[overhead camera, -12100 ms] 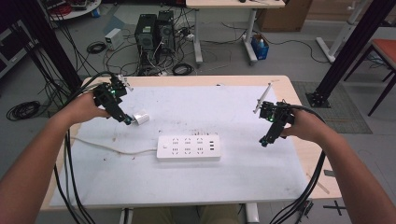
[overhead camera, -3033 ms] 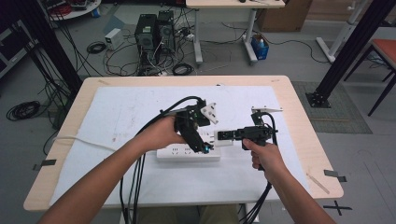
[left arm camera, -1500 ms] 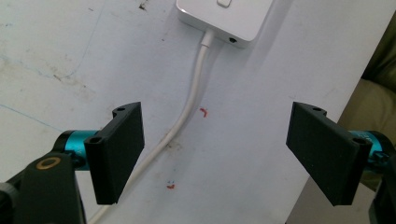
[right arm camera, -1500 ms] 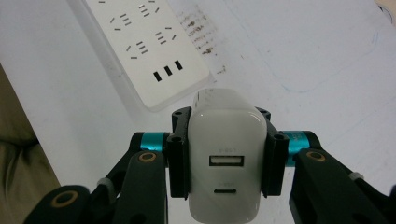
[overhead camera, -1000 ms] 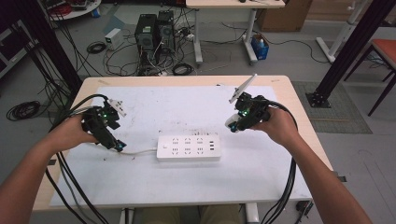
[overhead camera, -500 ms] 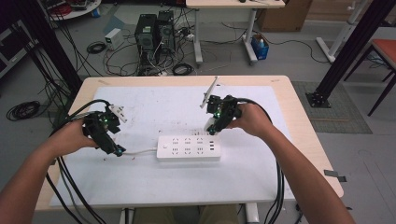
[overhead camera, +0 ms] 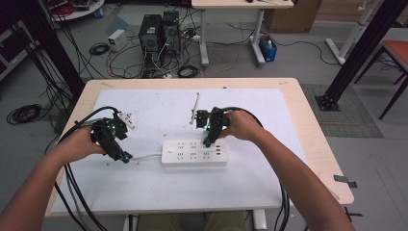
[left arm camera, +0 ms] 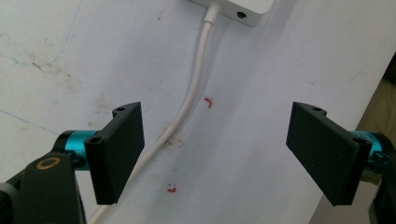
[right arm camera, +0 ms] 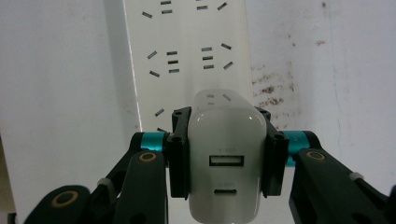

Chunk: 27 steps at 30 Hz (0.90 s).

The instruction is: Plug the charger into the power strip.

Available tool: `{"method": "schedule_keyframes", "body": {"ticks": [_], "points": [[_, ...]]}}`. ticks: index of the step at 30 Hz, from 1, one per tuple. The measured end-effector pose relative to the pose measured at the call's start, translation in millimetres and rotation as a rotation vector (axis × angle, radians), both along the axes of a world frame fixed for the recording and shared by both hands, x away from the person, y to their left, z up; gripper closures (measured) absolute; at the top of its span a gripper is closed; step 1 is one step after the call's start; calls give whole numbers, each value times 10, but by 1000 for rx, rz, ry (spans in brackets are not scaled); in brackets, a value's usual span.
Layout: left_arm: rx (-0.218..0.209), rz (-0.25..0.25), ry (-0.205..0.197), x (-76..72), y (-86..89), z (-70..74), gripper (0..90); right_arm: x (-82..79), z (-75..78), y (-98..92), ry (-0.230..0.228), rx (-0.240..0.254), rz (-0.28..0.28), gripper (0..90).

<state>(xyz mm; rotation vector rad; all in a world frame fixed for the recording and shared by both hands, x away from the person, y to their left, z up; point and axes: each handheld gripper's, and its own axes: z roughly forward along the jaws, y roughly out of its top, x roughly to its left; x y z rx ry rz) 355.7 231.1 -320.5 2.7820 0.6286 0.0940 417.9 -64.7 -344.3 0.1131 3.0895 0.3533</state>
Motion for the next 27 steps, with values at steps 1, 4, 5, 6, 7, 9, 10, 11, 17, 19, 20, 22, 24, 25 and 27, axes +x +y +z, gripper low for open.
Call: {"method": "schedule_keyframes", "body": {"ticks": [1, 4, 5, 6, 7, 9, 10, 11, 17, 19, 20, 22, 24, 25, 27], "points": [[-3, 2, 0, -1, 1, -1, 194, 3, -21, 20, -1, -13, 11, 622], [-1, -3, -2, 4, 8, 4, 194, 10, -63, 57, -10, -40, 33, 622], [-8, -5, -5, 4, 14, 0, 194, 13, -92, 87, -14, -51, 55, 622], [-10, -1, -5, 4, 17, -5, 194, 8, -101, 103, -6, -52, 56, 622], [-12, 0, -5, 6, 21, -11, 194, 9, -114, 121, -11, -64, 66, 622], [-10, -1, -3, 10, 28, -25, 194, 4, -141, 157, -21, -84, 91, 622], [-15, 3, -1, 7, 29, -36, 194, 1, -140, 170, -27, -93, 98, 623], [-13, 0, 1, 10, 33, -41, 194, 3, -142, 181, -27, -97, 105, 623], [-24, 3, 9, 15, 38, -82, 194, 26, -153, 236, -9, -121, 95, 624], [-18, -5, 14, 18, 44, -89, 194, 37, -155, 232, -6, -115, 95, 624], [-20, 2, 13, 15, 46, -96, 194, 39, -155, 231, -4, -114, 93, 624], [-22, 2, 16, 23, 56, -107, 194, 35, -157, 233, -2, -114, 86, 624], [-23, 3, 18, 23, 60, -121, 194, 13, -221, 245, -18, -145, 103, 624], [-23, 1, 19, 23, 65, -125, 193, 3, -220, 252, -27, -137, 101, 624], [-26, 3, 25, 26, 77, -137, 194, 23, -219, 227, -15, -125, 93, 624]]}}
